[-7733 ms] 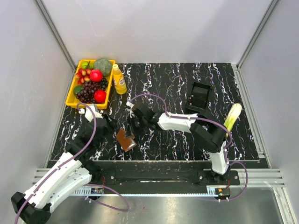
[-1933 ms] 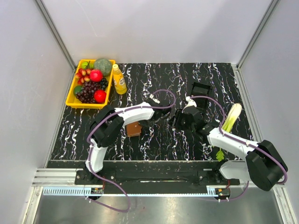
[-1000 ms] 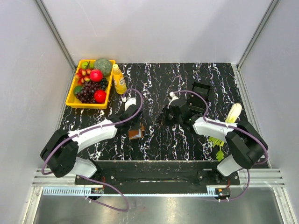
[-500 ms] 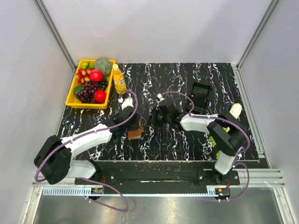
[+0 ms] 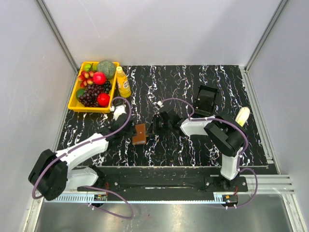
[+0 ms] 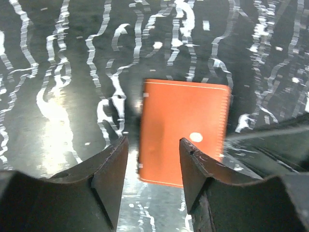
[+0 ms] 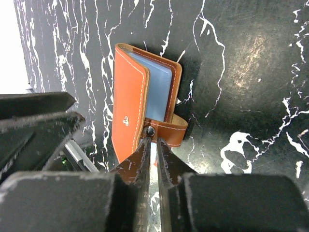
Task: Put the credit cards into the card holder
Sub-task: Open the card holder at the center of the board.
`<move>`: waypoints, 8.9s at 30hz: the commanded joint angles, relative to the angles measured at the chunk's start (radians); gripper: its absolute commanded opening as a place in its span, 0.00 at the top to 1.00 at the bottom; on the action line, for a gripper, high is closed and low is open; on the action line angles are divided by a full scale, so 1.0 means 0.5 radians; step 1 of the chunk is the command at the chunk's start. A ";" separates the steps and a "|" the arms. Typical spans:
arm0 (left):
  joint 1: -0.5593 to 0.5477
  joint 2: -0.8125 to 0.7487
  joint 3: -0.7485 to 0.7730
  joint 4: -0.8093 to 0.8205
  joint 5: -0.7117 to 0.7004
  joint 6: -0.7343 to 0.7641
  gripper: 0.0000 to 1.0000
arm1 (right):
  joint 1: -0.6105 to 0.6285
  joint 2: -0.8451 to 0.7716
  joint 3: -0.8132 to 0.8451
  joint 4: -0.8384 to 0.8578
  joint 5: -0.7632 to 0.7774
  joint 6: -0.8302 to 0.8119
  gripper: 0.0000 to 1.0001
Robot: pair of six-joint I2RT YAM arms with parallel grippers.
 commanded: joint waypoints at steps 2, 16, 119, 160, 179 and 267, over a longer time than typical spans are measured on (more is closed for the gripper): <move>0.173 -0.114 -0.215 0.164 0.119 -0.136 0.49 | 0.010 0.062 0.080 0.116 -0.120 0.036 0.85; 0.219 0.220 -0.433 0.651 0.534 -0.222 0.66 | 0.062 0.022 0.157 0.064 -0.130 -0.047 0.84; 0.381 0.748 -0.200 0.502 0.415 0.027 1.00 | -0.155 0.267 0.221 -0.951 1.083 -0.532 0.75; 0.335 0.843 -0.246 0.677 0.430 -0.007 1.00 | -0.312 -0.288 0.064 -0.598 0.565 -0.636 0.57; 0.329 0.880 -0.231 0.750 0.494 0.057 1.00 | -0.444 -0.082 -0.049 -0.080 -0.163 -0.333 0.86; 0.296 0.113 -0.096 0.493 0.774 0.149 1.00 | 0.050 -0.116 0.706 -0.832 0.336 -0.590 0.79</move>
